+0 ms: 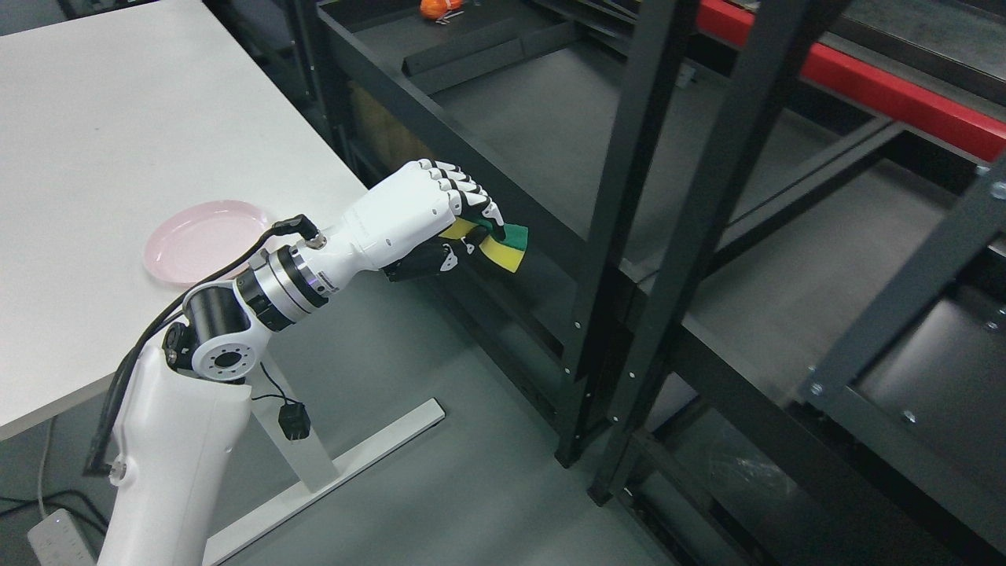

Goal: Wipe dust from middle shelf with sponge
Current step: 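Turn toward the shelf and carry the sponge to the middle shelf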

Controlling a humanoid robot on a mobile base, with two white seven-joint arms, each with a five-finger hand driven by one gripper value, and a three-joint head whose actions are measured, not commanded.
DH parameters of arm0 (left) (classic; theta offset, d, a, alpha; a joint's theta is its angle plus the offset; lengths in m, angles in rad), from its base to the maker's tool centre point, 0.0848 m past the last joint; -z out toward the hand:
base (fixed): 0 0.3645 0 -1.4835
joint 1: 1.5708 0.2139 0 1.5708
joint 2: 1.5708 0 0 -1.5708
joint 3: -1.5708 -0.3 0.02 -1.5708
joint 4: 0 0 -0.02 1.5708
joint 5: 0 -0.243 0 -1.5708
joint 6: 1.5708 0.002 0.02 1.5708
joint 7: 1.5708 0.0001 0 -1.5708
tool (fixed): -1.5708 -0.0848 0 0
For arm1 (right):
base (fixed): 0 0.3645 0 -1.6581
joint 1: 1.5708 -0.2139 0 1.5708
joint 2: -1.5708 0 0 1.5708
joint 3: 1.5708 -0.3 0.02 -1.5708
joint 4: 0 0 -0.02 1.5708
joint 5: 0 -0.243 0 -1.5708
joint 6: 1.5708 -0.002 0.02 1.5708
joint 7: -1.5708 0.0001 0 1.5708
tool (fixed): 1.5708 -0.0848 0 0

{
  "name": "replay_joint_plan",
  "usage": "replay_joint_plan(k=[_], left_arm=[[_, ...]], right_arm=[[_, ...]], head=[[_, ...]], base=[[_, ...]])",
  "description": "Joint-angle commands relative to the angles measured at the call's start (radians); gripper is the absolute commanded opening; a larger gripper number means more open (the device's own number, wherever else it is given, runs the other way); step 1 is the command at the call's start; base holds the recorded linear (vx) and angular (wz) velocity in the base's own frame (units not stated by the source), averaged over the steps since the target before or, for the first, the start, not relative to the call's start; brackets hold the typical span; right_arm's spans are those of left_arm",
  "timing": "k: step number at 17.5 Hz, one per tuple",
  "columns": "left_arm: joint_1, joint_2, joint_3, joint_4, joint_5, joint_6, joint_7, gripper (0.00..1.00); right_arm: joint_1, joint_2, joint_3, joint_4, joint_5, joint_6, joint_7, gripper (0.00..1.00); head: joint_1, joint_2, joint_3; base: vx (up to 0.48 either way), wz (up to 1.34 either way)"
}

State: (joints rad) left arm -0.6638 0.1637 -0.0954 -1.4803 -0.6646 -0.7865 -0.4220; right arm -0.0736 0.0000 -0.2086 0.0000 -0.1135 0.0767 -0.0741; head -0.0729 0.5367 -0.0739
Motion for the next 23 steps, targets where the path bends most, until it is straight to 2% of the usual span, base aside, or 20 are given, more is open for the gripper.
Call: replay_joint_plan(k=[1, 9, 13, 17, 23], left_arm=[[-0.039, -0.072, -0.049, -0.002, -0.007, 0.001, -0.001, 0.0], [-0.052, -0.139, -0.144, 0.011, -0.012, 0.001, -0.001, 0.01], [-0.167, -0.146, -0.15, 0.012, -0.013, 0.001, -0.069, 0.01], [-0.293, -0.146, -0.21, 0.012, -0.016, 0.001, -0.07, 0.01], [-0.531, -0.146, -0.247, 0.079, -0.171, 0.001, -0.06, 0.01]], right_arm=[[0.0, -0.017, 0.0, -0.017, 0.0, 0.0, 0.0, 1.0], [0.0, -0.017, 0.0, -0.017, 0.0, 0.0, 0.0, 1.0], [0.0, -0.017, 0.0, -0.017, 0.0, 0.0, 0.0, 1.0], [0.0, -0.017, 0.0, -0.017, 0.0, 0.0, 0.0, 1.0], [0.0, -0.017, 0.001, -0.017, 0.0, 0.0, 0.0, 1.0]], head=[[0.0, 0.0, 0.0], [0.0, 0.0, 0.0], [0.0, 0.0, 0.0], [0.0, 0.0, 0.0], [0.0, 0.0, 0.0]], base=[[-0.215, -0.58], [-0.226, -0.64], [-0.211, -0.73], [-0.134, -0.67], [-0.05, -0.48]])
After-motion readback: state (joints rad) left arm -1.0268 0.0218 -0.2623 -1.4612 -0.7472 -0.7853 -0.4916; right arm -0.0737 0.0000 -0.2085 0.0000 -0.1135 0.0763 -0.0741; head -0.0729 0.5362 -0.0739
